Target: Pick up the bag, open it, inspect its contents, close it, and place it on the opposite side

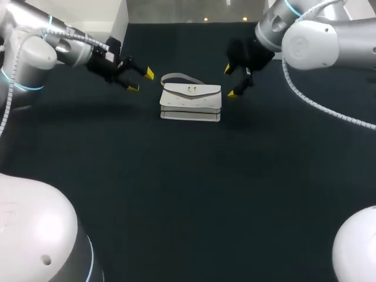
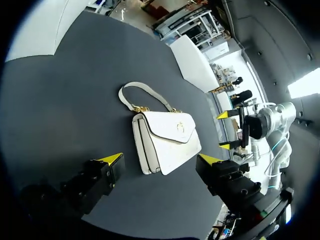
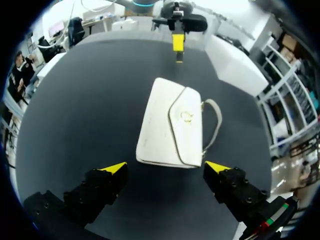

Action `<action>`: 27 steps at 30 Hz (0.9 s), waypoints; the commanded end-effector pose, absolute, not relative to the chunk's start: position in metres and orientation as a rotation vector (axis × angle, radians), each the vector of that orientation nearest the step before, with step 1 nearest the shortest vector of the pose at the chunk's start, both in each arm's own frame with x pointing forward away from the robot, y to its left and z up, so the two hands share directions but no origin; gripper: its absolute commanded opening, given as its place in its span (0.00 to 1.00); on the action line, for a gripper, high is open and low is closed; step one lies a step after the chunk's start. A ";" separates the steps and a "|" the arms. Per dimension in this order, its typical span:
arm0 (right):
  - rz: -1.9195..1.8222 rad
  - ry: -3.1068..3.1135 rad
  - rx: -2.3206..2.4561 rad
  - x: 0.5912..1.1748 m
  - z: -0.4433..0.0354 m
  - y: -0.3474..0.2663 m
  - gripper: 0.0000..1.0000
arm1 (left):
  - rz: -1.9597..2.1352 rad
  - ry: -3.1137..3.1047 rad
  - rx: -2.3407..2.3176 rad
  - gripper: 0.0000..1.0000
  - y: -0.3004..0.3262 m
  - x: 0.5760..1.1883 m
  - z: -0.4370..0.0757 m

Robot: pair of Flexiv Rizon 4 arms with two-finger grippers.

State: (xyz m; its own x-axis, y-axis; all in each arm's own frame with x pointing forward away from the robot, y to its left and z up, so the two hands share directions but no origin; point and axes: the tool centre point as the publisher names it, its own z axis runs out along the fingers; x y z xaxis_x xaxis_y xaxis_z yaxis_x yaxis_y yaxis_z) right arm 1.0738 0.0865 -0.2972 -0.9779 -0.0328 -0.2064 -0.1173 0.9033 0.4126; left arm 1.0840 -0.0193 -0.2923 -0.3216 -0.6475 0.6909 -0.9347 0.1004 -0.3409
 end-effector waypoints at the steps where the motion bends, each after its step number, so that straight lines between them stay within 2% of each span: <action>1: 0.504 2.865 -0.093 1.069 -0.293 0.095 1.00 | 1.047 -2.283 1.373 1.00 -0.007 1.076 -0.272; 15: 0.250 2.749 -0.044 1.068 -0.284 0.105 1.00 | 0.834 -2.763 1.006 1.00 0.001 1.070 -0.255; 27: 0.184 2.665 -0.040 1.064 -0.282 0.108 1.00 | 0.695 -2.824 0.798 1.00 -0.001 1.086 -0.240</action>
State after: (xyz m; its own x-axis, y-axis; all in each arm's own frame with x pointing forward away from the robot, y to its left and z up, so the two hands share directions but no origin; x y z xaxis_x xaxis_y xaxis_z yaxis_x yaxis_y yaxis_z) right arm 1.0681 0.1041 -0.2801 -0.9152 -0.0083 -0.4030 -0.0676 0.9888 0.1330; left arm 1.0687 -0.0045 -0.2439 -0.8525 -0.4837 0.1982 -0.5159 0.7176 -0.4679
